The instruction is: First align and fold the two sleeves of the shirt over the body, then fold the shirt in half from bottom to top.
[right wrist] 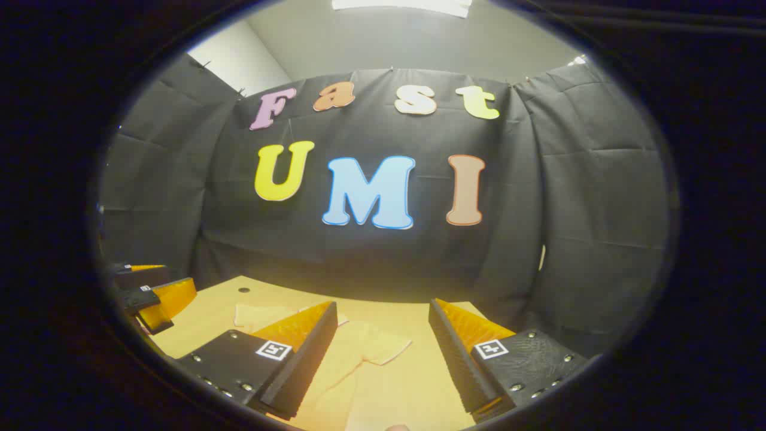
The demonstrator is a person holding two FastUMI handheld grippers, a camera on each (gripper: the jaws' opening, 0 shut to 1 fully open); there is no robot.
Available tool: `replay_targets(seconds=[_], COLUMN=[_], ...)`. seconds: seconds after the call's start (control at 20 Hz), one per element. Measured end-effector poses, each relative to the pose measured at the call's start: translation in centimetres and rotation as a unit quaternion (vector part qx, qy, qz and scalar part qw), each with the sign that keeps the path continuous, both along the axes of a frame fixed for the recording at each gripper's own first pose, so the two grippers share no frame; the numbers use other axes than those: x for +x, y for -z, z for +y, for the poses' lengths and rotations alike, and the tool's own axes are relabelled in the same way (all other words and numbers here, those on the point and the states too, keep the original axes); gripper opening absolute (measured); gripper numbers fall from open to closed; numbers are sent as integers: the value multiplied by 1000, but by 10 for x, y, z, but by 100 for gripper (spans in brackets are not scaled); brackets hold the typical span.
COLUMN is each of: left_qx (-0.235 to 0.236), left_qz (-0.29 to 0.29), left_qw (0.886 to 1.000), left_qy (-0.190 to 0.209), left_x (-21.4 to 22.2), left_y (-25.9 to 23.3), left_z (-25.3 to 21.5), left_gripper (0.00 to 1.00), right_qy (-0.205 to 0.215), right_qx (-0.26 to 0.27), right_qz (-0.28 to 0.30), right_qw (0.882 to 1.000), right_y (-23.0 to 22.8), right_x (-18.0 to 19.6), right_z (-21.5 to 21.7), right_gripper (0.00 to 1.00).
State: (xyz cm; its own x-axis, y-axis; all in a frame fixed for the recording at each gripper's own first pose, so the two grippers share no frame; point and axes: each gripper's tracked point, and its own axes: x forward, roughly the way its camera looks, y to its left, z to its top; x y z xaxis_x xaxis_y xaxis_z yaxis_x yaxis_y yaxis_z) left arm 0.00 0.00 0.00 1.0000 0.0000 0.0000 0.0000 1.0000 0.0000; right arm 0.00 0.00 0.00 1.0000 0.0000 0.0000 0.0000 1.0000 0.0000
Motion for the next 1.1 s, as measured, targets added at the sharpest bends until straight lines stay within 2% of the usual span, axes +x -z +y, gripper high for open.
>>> replay_targets(seconds=[0.2, 0.45, 0.7, 0.85, 1.1], left_qx=[2, 7, -6, 2, 2], left_qz=[-11, -6, -8, -3, 5], left_qw=[1000, 999, 1000, 1000, 1000], left_qy=[-28, -34, -17, 4, 27], left_x=[24, 58, 91, 109, 128], left_y=[-11, -10, -15, -16, -15], left_z=[31, 35, 22, 15, 15], left_gripper=[95, 95, 96, 96, 96], right_qy=[-10, -6, -5, 31, 54], right_qx=[-4, -20, 1, 1, 7], right_qz=[-1, 13, 41, 53, 68], right_qw=[1000, 1000, 999, 998, 996], right_y=[-5, 6, 16, 21, 30], right_x=[29, 58, 68, 75, 87], right_z=[14, 11, 11, -3, -6], right_gripper=[95, 95, 95, 95, 95])
